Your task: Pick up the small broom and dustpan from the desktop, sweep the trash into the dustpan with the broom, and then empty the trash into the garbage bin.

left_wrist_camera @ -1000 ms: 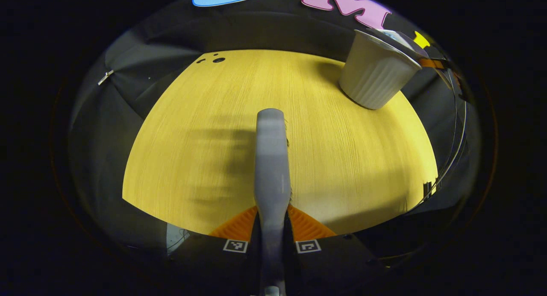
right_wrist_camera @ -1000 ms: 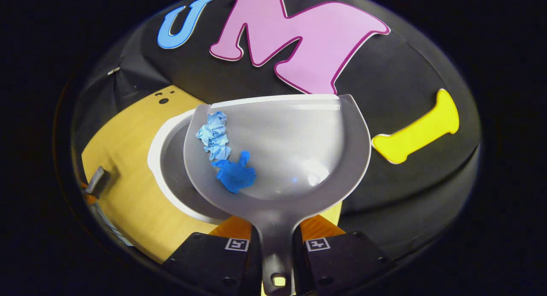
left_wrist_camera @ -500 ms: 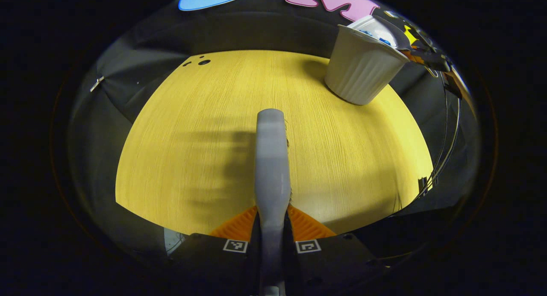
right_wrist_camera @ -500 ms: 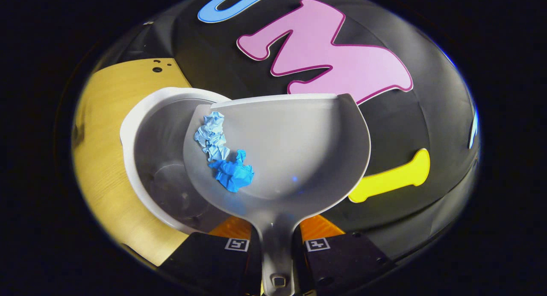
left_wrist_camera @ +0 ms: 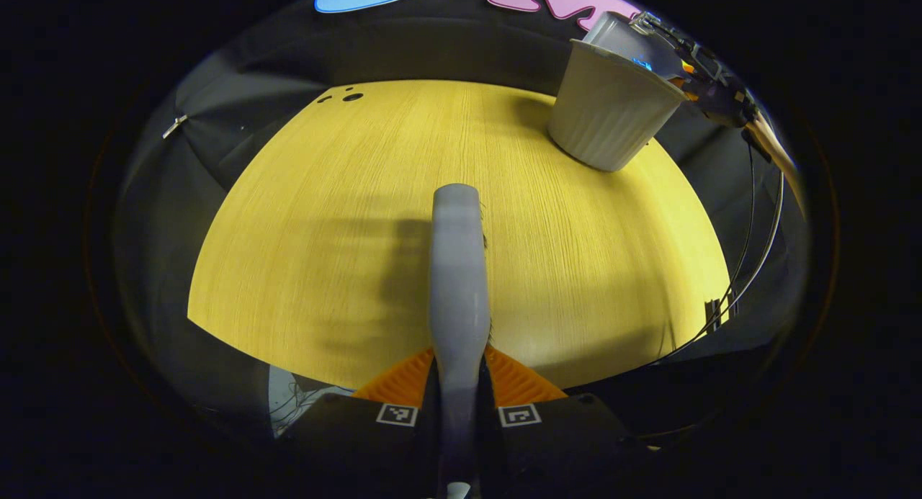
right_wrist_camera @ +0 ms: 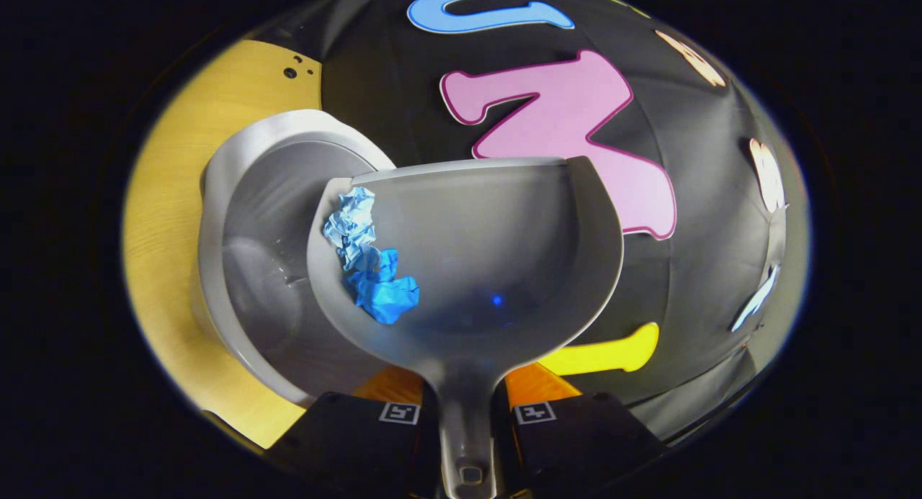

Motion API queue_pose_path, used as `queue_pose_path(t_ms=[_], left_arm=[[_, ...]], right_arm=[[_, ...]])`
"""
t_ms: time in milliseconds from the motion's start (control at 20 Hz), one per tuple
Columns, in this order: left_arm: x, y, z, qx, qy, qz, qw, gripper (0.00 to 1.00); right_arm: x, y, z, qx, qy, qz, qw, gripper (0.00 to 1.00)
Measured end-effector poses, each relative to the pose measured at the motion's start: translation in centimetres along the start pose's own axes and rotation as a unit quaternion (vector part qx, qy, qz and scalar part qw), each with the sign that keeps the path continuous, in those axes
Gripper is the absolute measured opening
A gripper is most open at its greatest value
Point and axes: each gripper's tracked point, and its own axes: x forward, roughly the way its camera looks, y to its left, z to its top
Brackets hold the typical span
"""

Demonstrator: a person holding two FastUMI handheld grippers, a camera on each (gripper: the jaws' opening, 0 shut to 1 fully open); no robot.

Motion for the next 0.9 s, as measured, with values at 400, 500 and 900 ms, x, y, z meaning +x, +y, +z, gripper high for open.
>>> queue_pose_path(t_ms=[400,500,900], left_arm=[[0.0,-0.1,-0.5,0.011,0.000,0.005,1.000,0.26],[-0.2,-0.3,-0.5,0.016,0.001,0.006,1.000,0.26],[-0.2,-1.1,-1.1,0.023,0.005,0.005,1.000,0.26]], right_arm=[[-0.5,-0.3,0.0,-0.030,0.012,-0.029,0.999,0.33],[-0.5,-0.5,0.2,-0.046,0.009,-0.038,0.998,0.33],[-1.2,-1.3,1.3,-0.094,0.012,-0.065,0.993,0.39]])
